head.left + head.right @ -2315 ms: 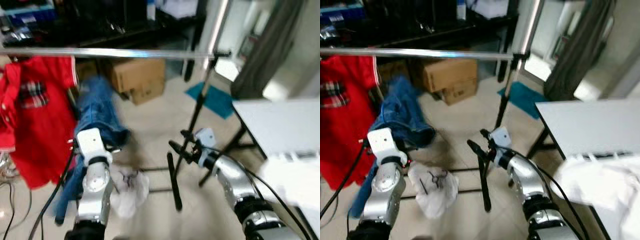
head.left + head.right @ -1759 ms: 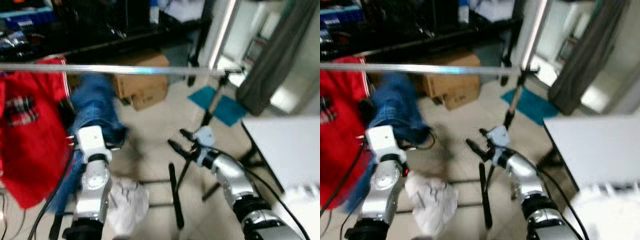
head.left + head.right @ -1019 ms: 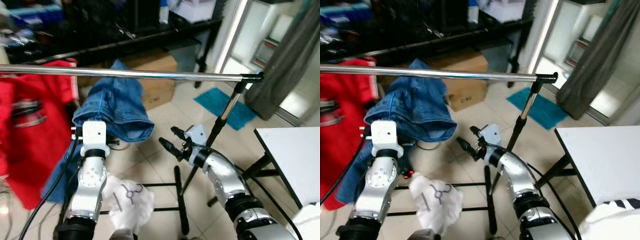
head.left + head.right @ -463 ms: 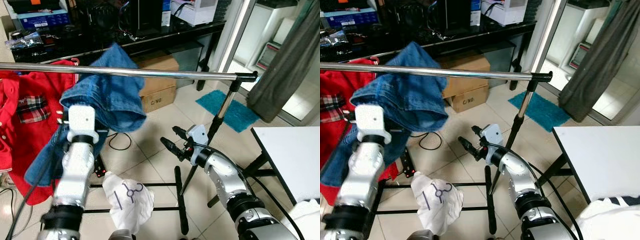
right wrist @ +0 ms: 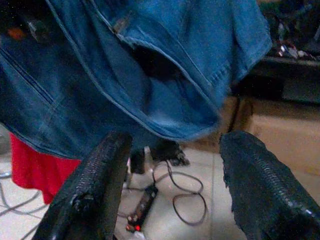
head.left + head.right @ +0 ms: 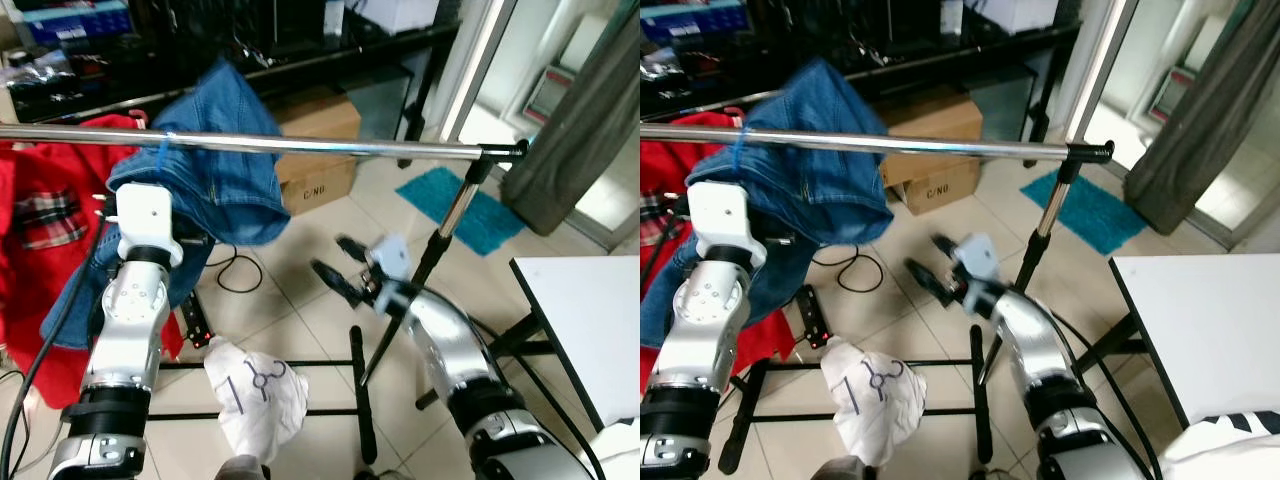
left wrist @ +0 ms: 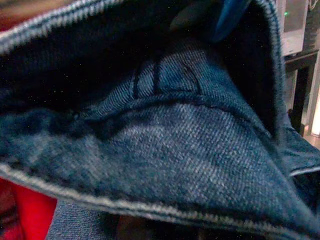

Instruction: Hang hanger

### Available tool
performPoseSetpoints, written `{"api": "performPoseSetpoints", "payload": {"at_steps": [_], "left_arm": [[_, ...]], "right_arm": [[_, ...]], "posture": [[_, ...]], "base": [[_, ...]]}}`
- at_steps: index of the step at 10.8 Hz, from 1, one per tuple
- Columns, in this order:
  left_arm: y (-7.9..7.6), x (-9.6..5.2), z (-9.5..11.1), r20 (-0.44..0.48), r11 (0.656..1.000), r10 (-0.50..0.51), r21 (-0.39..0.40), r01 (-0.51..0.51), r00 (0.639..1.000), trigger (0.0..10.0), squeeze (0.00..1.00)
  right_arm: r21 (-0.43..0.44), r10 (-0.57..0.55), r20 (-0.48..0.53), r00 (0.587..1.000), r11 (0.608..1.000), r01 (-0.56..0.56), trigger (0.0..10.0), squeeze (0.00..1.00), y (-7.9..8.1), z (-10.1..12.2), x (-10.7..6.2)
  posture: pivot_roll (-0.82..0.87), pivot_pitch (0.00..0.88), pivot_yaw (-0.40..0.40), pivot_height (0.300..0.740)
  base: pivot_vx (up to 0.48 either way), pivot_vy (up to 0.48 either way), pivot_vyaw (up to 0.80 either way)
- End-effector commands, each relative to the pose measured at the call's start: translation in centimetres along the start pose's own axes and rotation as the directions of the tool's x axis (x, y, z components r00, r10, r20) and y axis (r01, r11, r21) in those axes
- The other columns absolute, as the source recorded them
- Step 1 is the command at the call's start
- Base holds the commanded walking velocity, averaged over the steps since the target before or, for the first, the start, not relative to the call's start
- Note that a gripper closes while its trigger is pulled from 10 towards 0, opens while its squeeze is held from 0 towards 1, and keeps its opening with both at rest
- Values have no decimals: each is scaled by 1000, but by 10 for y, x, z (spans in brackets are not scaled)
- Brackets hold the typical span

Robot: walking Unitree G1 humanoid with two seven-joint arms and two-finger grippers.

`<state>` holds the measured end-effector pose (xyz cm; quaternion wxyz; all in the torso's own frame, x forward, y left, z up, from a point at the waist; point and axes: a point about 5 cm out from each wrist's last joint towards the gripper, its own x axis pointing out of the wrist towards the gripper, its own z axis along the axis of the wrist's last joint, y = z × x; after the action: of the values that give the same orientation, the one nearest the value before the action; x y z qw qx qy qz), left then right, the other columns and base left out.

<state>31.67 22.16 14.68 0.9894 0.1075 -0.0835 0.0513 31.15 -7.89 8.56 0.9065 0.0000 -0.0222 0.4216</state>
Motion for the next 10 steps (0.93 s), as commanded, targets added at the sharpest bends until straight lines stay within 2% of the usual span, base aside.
{"api": "performPoseSetpoints", "payload": {"at_steps": [1,2,4,5,6,7,10], "left_arm": [[6,7,10,29,1000,9,-22,-9,1000,10000,0],[7,7,10,24,999,9,-40,-8,1000,10000,0],[11,9,10,-1,992,24,-128,-24,1000,10000,0],[13,10,12,2,988,30,-152,-29,1000,10000,0],[14,12,15,8,984,32,-174,-30,999,10000,0],[16,13,19,14,983,28,-182,-25,1000,10000,0],[15,13,21,-22,956,-39,-292,31,999,10000,0]], "right_arm": [[-8,23,40,999,1000,-23,10000,0,-1,12,3],[-14,44,78,996,999,-43,10000,0,-2,21,4],[-7,110,156,982,994,-110,1059,0,-4,45,-2],[-7,173,165,971,985,-174,0,0,-1,51,-6],[-2,238,169,956,970,-241,0,0,3,56,-11],[-14,277,162,947,960,-279,10000,0,7,60,-13],[-21,391,139,910,920,-392,10000,0,22,69,-19]], "posture": [[174,0,-33,740],[174,0,-33,740],[168,0,-34,740],[166,0,-33,740],[164,0,-33,740],[162,0,-33,740],[165,0,-34,740]], "base": [[0,0,0],[0,0,0],[0,0,0],[0,0,0],[0,0,0],[0,0,0],[0,0,0]]}}
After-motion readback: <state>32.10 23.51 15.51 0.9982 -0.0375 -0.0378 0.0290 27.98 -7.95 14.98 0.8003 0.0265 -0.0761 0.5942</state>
